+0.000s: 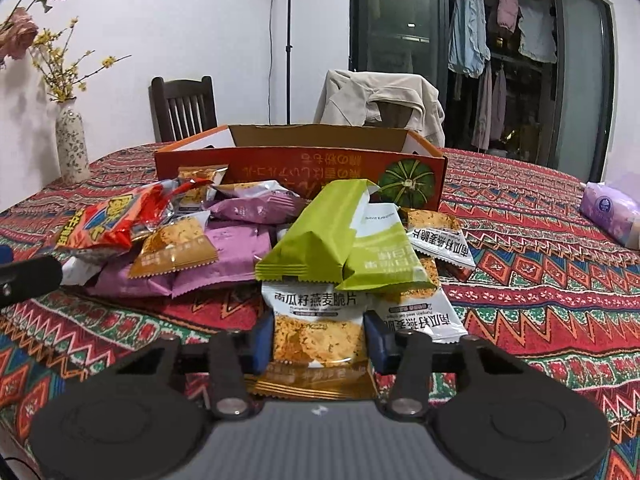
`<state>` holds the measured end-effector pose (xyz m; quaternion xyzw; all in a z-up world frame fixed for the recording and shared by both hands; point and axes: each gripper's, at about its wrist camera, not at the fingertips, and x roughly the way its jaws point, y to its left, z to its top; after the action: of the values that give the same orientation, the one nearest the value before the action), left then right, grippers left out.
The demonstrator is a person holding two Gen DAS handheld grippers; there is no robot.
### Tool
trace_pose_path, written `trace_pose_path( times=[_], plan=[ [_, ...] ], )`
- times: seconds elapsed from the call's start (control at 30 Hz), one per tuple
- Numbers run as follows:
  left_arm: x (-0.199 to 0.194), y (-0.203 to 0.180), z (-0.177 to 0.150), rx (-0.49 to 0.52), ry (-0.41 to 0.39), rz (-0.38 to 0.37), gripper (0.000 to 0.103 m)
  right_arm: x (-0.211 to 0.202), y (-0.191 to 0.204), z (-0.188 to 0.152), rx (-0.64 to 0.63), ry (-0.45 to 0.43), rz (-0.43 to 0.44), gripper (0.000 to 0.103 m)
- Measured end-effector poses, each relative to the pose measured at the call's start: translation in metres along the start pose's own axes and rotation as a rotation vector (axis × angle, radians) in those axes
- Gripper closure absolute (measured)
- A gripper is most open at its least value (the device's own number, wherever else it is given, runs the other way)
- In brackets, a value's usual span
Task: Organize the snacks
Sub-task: 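Grasp the red-blue chip bag with the left gripper while the right gripper grasps a white biscuit packet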
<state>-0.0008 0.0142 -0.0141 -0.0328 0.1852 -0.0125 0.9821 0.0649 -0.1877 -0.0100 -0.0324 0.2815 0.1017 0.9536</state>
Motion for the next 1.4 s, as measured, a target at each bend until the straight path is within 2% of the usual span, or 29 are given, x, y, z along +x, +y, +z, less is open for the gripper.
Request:
trace_pose_path(
  times=[0.4,0.67,0.8,0.97,1.13,1.23,1.27,1.33,1.4],
  plan=[
    [0.001,0.003,0.01,-0.019,0.006,0.006,0.0,-0.035,0.004,-0.003,-0.035,-0.101,0.051,0.063],
    [0.02,-0.001,0.04,-0.033,0.032,0.023,0.0,-0.048,0.004,0.013,-0.054,-0.181,0.055,0.063],
    [0.045,-0.005,0.057,-0.031,0.086,0.037,0.0,-0.044,-0.002,0.027,-0.049,-0.214,0.033,0.063],
    [0.074,-0.01,0.071,-0.037,0.15,0.056,0.0,-0.03,-0.015,0.043,-0.022,-0.214,0.022,0.063],
    [0.101,-0.013,0.07,-0.039,0.241,0.094,0.0,-0.019,-0.025,0.052,-0.002,-0.209,0.018,0.063],
    [0.11,-0.01,0.065,-0.063,0.29,0.086,0.017,-0.013,-0.029,0.053,0.005,-0.201,0.02,0.063],
    [0.112,-0.008,0.063,-0.08,0.302,0.06,0.026,-0.012,-0.029,0.053,0.006,-0.198,0.023,0.063],
    [0.113,-0.006,0.062,-0.104,0.31,0.046,0.03,-0.01,-0.03,0.051,0.006,-0.194,0.025,0.063],
    [0.111,-0.005,0.062,-0.11,0.307,0.039,0.039,-0.009,-0.03,0.051,0.005,-0.194,0.03,0.063]
  ],
)
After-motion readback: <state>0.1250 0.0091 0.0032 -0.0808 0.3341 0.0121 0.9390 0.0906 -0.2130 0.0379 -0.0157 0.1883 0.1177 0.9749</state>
